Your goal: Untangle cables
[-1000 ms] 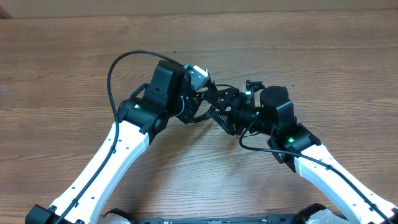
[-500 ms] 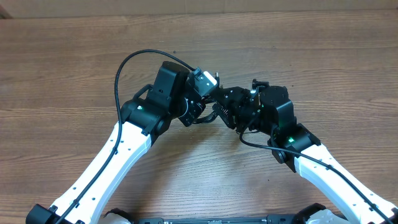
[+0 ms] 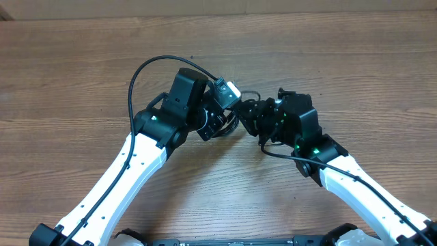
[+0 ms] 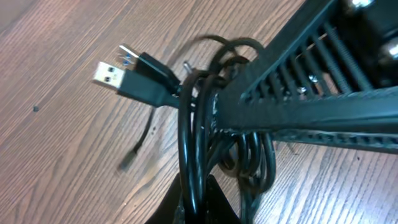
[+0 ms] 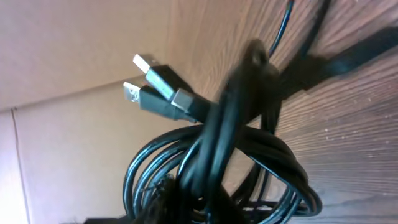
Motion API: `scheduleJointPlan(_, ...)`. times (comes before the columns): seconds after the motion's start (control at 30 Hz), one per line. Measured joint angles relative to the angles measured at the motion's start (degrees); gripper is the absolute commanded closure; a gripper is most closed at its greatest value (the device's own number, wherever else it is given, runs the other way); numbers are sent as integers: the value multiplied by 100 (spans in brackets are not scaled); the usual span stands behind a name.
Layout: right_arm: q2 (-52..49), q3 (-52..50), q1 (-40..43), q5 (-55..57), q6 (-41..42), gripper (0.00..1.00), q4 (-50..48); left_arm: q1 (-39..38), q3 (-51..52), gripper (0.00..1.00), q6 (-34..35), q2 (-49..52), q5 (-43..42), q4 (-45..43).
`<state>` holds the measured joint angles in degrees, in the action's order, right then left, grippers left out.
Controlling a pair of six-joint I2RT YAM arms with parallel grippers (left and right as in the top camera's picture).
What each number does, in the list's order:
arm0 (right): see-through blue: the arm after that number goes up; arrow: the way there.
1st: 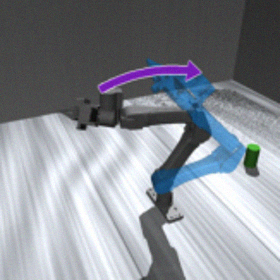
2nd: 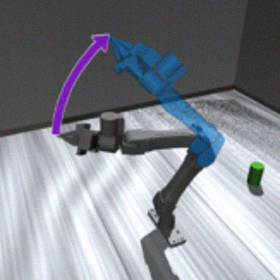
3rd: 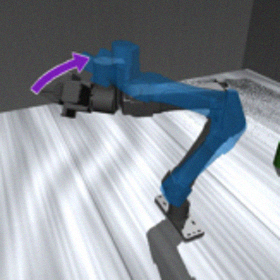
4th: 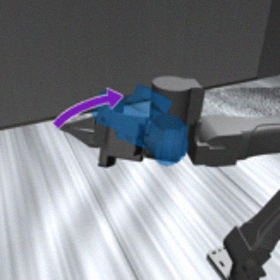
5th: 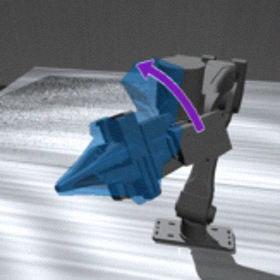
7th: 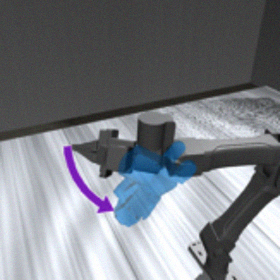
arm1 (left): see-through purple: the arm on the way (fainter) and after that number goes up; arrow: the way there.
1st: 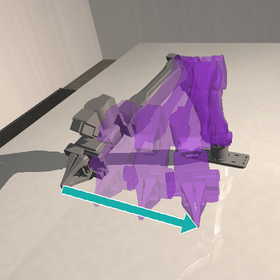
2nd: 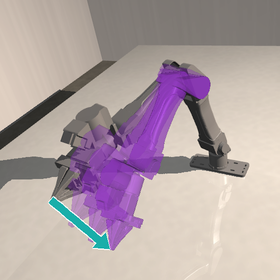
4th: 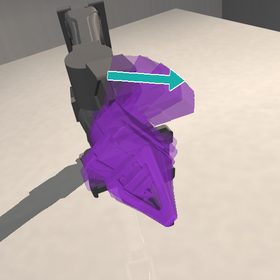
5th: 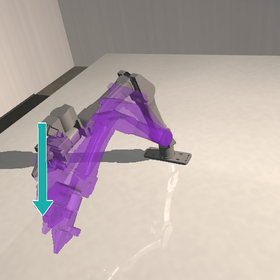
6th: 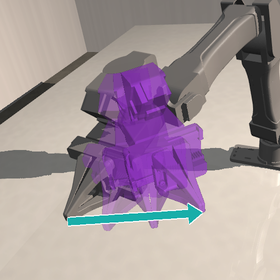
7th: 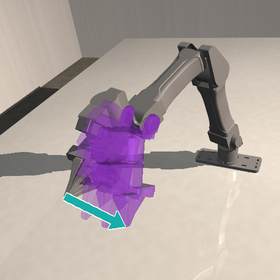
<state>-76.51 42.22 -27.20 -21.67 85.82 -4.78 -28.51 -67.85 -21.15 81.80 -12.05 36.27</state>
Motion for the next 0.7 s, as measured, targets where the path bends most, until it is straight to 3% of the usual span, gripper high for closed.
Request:
scheduleJointPlan(0.07,-22,0,4,-11,7,96,-59,0,0,96,-4,2,-4,-2)
scheduleJointPlan(0.43,-70,0,15,-153,7,96,-219,-2,0,96,243,2,273,-11)
scheduleJointPlan(0.7,-138,0,15,-518,-560,96,-673,-33,0,96,1519,0,909,-7)
